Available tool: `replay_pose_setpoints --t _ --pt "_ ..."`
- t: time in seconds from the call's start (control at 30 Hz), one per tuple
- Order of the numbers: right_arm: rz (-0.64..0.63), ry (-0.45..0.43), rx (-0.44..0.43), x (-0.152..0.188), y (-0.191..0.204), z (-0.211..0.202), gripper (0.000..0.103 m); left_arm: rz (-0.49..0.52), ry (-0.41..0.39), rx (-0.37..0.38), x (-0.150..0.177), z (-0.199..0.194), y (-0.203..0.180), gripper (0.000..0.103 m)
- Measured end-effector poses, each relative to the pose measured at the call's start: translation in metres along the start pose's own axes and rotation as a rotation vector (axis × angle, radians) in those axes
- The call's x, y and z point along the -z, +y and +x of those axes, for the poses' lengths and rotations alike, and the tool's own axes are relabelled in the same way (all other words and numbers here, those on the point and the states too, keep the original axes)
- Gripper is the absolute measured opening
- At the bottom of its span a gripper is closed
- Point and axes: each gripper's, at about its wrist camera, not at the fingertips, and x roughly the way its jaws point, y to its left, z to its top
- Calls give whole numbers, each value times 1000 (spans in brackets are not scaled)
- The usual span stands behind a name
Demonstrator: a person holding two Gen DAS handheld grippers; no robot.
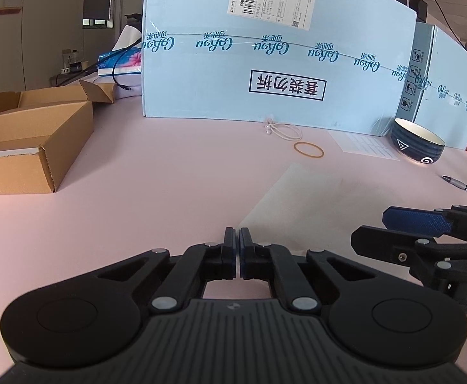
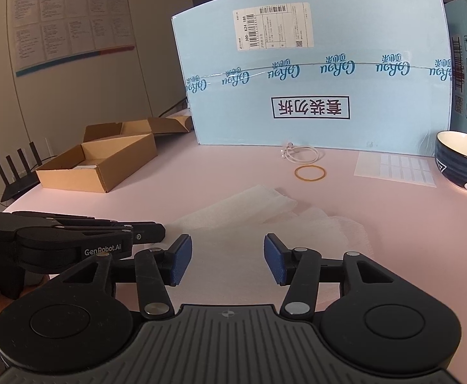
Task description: Fold shopping bag
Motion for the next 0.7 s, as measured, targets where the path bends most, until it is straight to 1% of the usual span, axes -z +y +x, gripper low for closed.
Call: replay_pose_setpoints --t 0.1,0.2,0.37,0.4,0.47,0.53,0.63,0.7 --pt "9 -1 -26 0 0 -2 49 -14 -8 1 1 -2 0 1" --pt "0 -4 -38 0 3 -4 53 -26 -18 0 1 -4 1 1" --pt "-14 1 -54 0 7 -4 54 -51 -13 15 1 -3 5 1" --pt "-15 8 -58 0 7 -3 54 -54 -12 19 1 -3 5 1" --pt "-23 25 -70 1 9 -1 57 -60 -12 33 1 -3 6 1" --pt "-38 42 -74 2 11 1 67 -65 -12 52 1 -3 7 1" --pt "-59 111 -47 6 15 12 68 -79 -8 79 1 -2 9 1" --pt "-63 127 -38 7 15 15 68 -94 -4 92 1 -1 11 1"
